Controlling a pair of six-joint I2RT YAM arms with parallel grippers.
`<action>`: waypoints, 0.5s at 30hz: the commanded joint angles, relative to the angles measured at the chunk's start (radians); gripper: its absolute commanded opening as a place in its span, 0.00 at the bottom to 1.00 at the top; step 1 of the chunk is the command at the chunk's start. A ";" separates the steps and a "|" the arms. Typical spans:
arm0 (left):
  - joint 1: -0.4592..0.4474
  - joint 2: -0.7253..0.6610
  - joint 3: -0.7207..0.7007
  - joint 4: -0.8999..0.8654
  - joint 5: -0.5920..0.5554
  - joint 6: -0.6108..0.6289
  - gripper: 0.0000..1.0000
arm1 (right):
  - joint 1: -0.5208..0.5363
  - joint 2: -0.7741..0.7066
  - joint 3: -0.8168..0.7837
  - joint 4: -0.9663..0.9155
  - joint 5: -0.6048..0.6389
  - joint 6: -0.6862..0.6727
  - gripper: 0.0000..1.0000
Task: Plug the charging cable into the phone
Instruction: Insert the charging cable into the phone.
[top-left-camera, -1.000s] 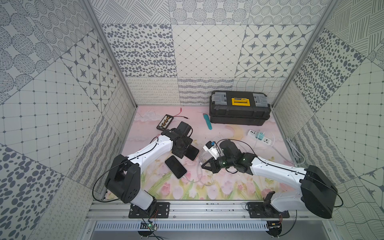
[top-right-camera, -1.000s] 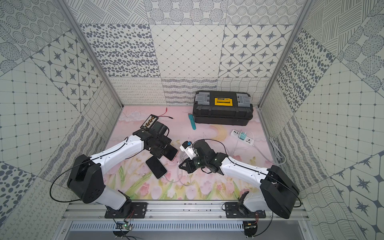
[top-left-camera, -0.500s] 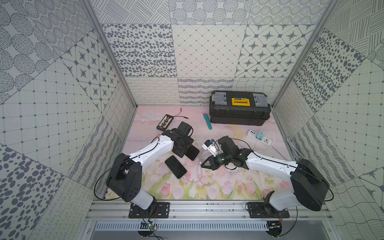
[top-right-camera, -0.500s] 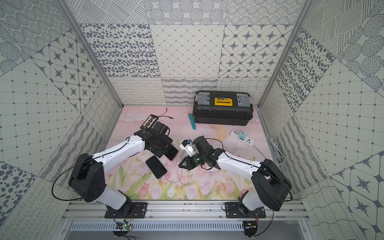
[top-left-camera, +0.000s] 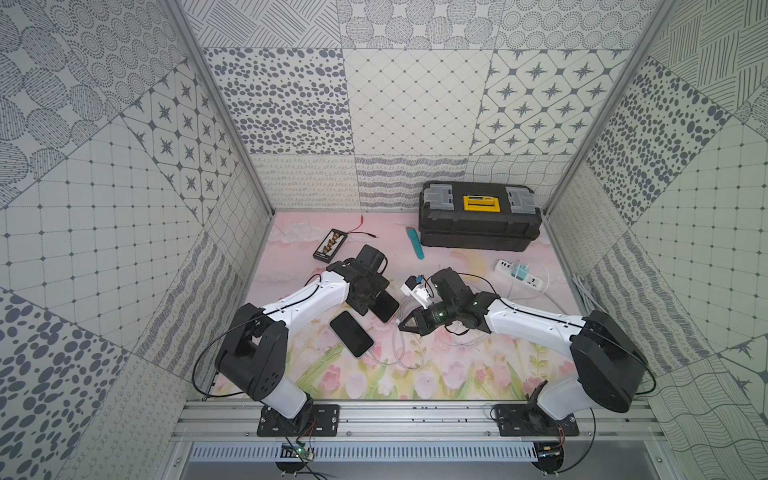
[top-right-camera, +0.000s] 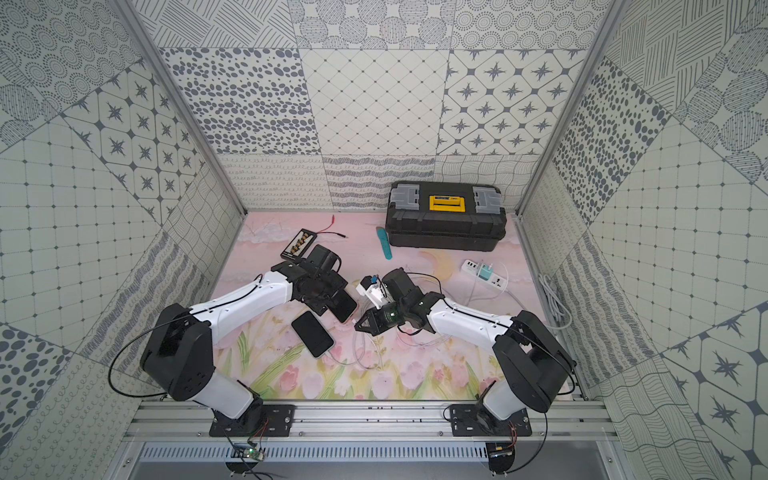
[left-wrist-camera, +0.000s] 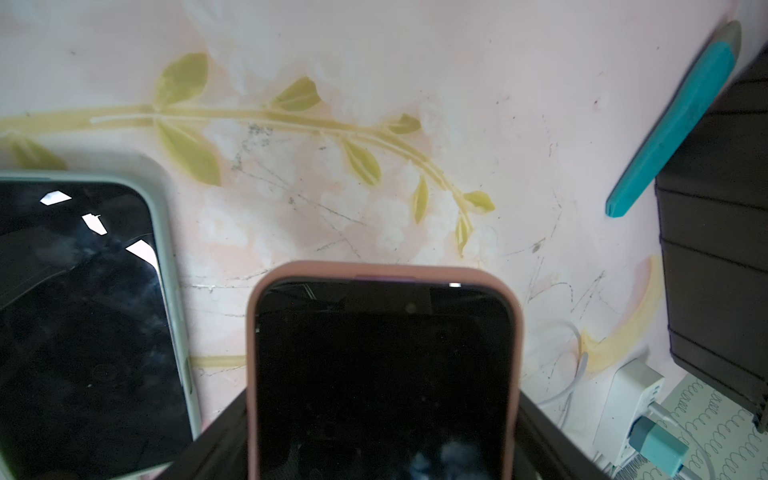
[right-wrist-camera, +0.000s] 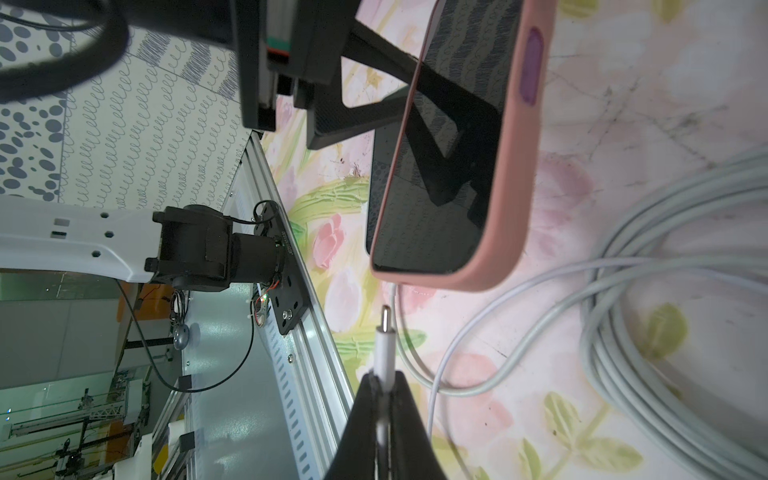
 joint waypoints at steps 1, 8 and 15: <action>-0.001 0.004 -0.005 0.050 0.025 0.027 0.00 | -0.006 0.015 0.023 0.032 -0.002 -0.015 0.00; 0.000 0.000 -0.015 0.064 0.033 0.031 0.00 | -0.018 0.034 0.020 0.044 -0.005 -0.010 0.00; 0.000 -0.008 -0.027 0.074 0.037 0.028 0.00 | -0.020 0.046 0.026 0.055 -0.008 0.001 0.00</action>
